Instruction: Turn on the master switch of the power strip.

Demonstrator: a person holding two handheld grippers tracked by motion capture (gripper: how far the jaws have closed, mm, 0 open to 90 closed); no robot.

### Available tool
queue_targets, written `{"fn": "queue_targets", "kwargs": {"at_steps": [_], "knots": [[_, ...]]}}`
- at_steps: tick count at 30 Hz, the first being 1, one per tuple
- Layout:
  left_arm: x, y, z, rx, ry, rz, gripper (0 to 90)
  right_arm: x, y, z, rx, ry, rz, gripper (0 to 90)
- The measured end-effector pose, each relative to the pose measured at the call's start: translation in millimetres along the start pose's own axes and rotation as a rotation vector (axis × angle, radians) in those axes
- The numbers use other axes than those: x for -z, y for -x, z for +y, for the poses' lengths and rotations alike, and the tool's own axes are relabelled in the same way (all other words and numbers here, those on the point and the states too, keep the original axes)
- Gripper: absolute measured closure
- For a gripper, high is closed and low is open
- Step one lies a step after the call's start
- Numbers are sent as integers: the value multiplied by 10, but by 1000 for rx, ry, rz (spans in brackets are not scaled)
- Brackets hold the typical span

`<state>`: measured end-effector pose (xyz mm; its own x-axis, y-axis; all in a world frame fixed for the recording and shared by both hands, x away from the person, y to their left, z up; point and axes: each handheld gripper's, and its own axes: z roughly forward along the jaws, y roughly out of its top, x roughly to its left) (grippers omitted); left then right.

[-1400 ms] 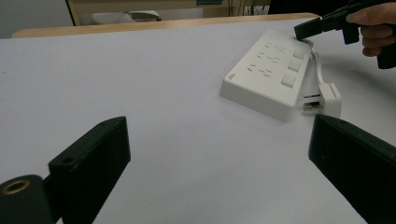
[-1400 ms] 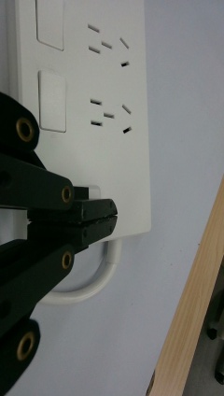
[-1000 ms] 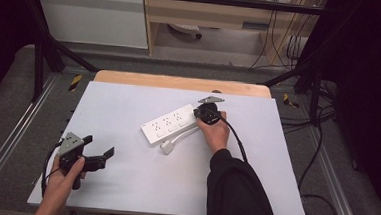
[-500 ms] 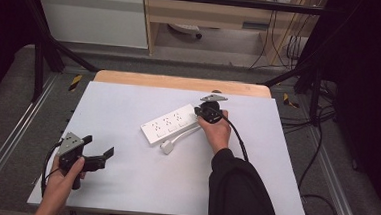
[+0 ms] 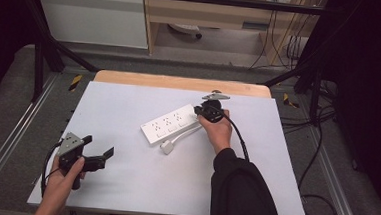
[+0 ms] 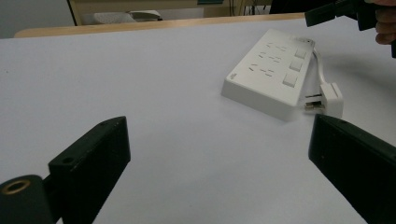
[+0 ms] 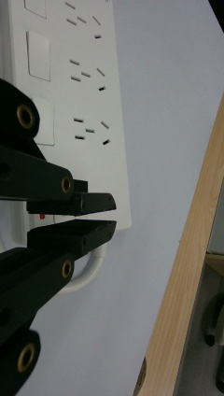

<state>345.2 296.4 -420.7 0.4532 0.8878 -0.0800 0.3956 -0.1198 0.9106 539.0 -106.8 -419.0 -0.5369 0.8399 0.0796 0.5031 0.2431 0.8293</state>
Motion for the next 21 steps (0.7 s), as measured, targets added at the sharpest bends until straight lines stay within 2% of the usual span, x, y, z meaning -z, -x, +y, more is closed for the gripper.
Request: {"fn": "queue_targets", "kwargs": {"at_steps": [5,11,21], "knots": [[2,-1,-2,-2,-2,1,56,28,9,14,-15,0,6,751],[-7,3,-8,-2,-6,1,56,52,7,34,-44,-7,1,558],[-3,1,-9,0,-5,1,56,106,53,68,-96,-11,-1,312]]}}
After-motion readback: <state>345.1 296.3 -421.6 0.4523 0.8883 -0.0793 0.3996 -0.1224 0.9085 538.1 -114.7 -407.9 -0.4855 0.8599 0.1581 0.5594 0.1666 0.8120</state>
